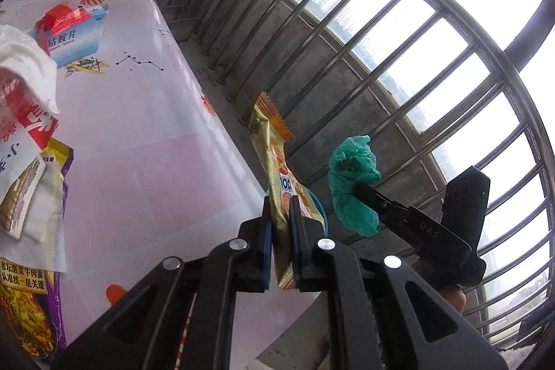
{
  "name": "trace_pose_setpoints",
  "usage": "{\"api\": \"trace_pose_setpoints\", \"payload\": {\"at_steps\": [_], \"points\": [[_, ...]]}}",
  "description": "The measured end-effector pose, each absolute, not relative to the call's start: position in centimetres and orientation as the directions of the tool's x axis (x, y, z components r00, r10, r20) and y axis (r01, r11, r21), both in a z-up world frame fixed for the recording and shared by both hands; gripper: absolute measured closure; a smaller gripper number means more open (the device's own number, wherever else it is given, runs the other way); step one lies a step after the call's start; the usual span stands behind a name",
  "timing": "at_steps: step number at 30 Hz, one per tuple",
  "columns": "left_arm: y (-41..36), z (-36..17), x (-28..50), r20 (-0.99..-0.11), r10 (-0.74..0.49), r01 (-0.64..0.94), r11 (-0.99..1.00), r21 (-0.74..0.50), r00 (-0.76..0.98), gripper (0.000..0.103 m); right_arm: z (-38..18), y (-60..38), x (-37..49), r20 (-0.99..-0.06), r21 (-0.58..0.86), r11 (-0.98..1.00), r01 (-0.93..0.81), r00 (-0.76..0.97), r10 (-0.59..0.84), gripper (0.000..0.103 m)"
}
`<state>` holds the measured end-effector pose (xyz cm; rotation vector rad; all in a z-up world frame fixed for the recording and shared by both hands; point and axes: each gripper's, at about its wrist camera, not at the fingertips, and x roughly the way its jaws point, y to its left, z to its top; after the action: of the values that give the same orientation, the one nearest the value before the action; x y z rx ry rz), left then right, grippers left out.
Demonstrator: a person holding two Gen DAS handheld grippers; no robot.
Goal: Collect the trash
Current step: 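Drop the green bag and Enaak wrapper into the blue wastebasket with both tools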
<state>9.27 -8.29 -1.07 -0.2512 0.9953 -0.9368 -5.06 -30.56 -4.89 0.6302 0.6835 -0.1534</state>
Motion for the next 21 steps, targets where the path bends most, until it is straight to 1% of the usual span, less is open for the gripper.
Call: {"api": "trace_pose_setpoints", "payload": {"at_steps": [4,7,11,13,14,15,16,17,18,20,21], "points": [[-15.7,-1.7,10.6,-0.637,-0.766,0.618,0.540,-0.571,0.081,0.095,-7.9,-35.9,-6.3,-0.661,0.543,0.673,0.502,0.750,-0.026,0.069],[-21.7,-2.7,11.5,-0.672,-0.741,0.658,0.511,-0.554,0.010,0.095,-10.6,-39.5,-6.7,-0.675,0.593,0.562,0.576,0.737,-0.042,0.069],[-29.4,-5.3,12.9,-0.742,-0.668,0.711,0.499,-0.496,-0.049,0.095,-14.4,-43.9,-6.6,-0.707,0.615,0.440,0.654,0.705,-0.059,0.069],[-33.2,-7.0,12.9,-0.785,-0.619,0.753,0.497,-0.431,-0.040,0.094,-16.9,-46.5,-6.9,-0.699,0.663,0.351,0.661,0.715,-0.025,0.066],[-35.2,-7.8,12.7,-0.803,-0.594,0.784,0.476,-0.399,-0.048,0.091,-18.4,-47.7,-6.7,-0.701,0.679,0.306,0.668,0.714,-0.003,0.066],[-37.0,-8.8,12.5,-0.819,-0.570,0.805,0.455,-0.382,-0.067,0.082,-19.9,-49.1,-6.5,-0.712,0.679,0.266,0.684,0.702,0.012,0.064],[-38.6,-10.1,12.6,-0.831,-0.548,0.811,0.442,-0.384,-0.095,0.066,-21.5,-50.1,-6.4,-0.733,0.665,0.228,0.712,0.680,0.016,0.058],[-39.8,-11.1,12.6,-0.842,-0.529,0.807,0.449,-0.383,-0.106,0.060,-22.9,-50.9,-6.6,-0.760,0.639,0.195,0.744,0.650,0.007,0.054],[-40.6,-11.9,12.8,-0.849,-0.519,0.801,0.464,-0.379,-0.101,0.056,-24.0,-51.7,-7.0,-0.783,0.613,0.167,0.772,0.622,-0.001,0.050],[-41.2,-12.8,13.3,-0.847,-0.521,0.779,0.486,-0.397,-0.106,0.054,-25.6,-52.4,-7.7,-0.805,0.589,0.117,0.799,0.594,-0.005,0.050],[-41.2,-13.0,13.5,-0.842,-0.528,0.765,0.496,-0.412,-0.111,0.051,-25.9,-52.5,-8.4,-0.805,0.589,0.094,0.802,0.593,-0.010,0.050]]}}
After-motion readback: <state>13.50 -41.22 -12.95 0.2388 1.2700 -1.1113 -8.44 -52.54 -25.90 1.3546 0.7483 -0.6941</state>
